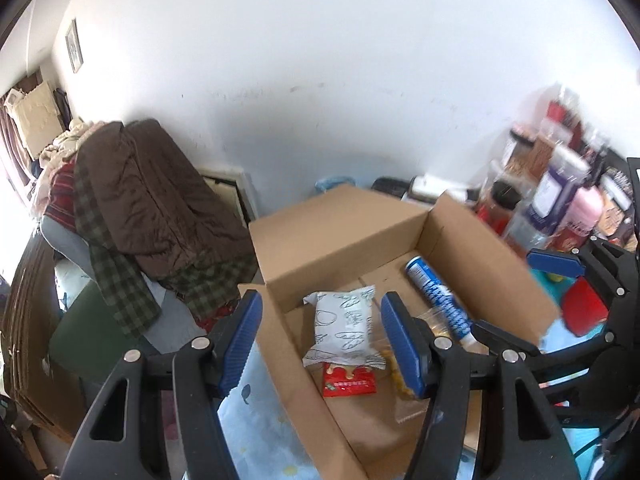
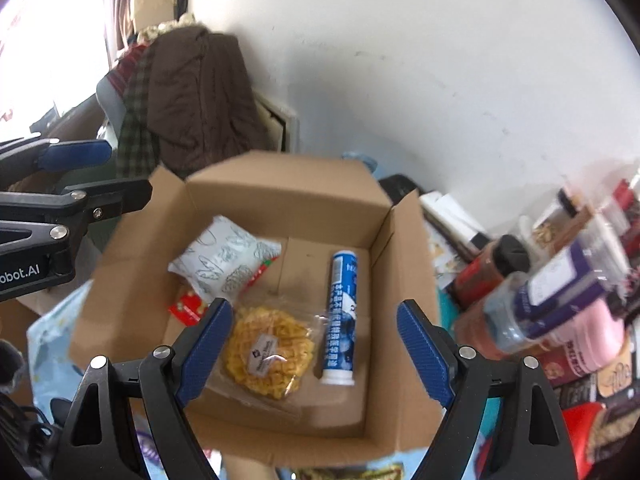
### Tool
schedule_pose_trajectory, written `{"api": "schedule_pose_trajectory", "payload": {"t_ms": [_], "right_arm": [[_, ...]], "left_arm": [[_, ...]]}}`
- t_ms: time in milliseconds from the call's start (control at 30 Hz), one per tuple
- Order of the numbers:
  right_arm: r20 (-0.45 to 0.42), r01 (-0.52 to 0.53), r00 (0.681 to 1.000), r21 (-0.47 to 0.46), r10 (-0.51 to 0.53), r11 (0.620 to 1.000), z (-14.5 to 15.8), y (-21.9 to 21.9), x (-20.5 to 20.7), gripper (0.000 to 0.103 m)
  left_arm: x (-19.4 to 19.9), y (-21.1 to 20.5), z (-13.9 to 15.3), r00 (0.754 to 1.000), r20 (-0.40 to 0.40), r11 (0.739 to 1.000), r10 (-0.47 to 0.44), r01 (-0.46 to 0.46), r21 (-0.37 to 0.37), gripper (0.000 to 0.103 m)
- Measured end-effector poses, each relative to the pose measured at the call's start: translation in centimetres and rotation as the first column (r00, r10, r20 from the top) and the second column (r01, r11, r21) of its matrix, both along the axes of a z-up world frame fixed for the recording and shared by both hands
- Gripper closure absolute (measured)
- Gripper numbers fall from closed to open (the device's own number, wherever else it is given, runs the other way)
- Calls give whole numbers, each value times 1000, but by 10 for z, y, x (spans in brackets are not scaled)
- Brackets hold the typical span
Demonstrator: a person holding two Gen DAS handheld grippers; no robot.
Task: Organize snacks
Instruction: 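Withdraw both grippers from the box back toward the remaining snacks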
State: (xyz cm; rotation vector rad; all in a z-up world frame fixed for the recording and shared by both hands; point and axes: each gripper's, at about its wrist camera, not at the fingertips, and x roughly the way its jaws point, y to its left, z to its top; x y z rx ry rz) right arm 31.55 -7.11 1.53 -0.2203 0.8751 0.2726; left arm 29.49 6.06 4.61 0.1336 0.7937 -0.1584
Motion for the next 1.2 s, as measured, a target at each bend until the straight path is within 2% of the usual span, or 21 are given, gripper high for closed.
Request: {"api": "schedule_pose_trajectory", "payload": {"t_ms": [200,433,500,567,700,833,967,1200], "right_arm": [[89,16,996,28,-19,999,42,-8,-33,18],[179,34,983,50,-43,998,78,-15,-78,18],[200,43,978,55,-53,998,85,-19,-94,15],[220,51,973,63,-64,997,89,-24,-109,12],[250,60,965,69,-76,996,96,-30,-137,11],[279,74,956,78,-93,994,99,-35,-168,5],[309,88,945,74,-106,993,100,-39,-194,1],[323,116,937,79,-136,990,88,-42,-230,1]], "left_arm": [[-34,-2,37,998,63,999,-20,23,-44,42],[-78,-5,67,988,145,997,-43,52,-56,41],[-94,-7,73,984,173,996,-50,61,-61,30],[-109,-6,79,977,205,995,-51,67,-70,23],[-135,-9,86,969,236,994,-68,88,-72,22],[-158,-14,88,964,247,990,-100,121,-70,20],[-178,-17,85,955,266,984,-133,159,-79,4],[-202,-23,76,946,272,977,-175,202,-73,3]]}}
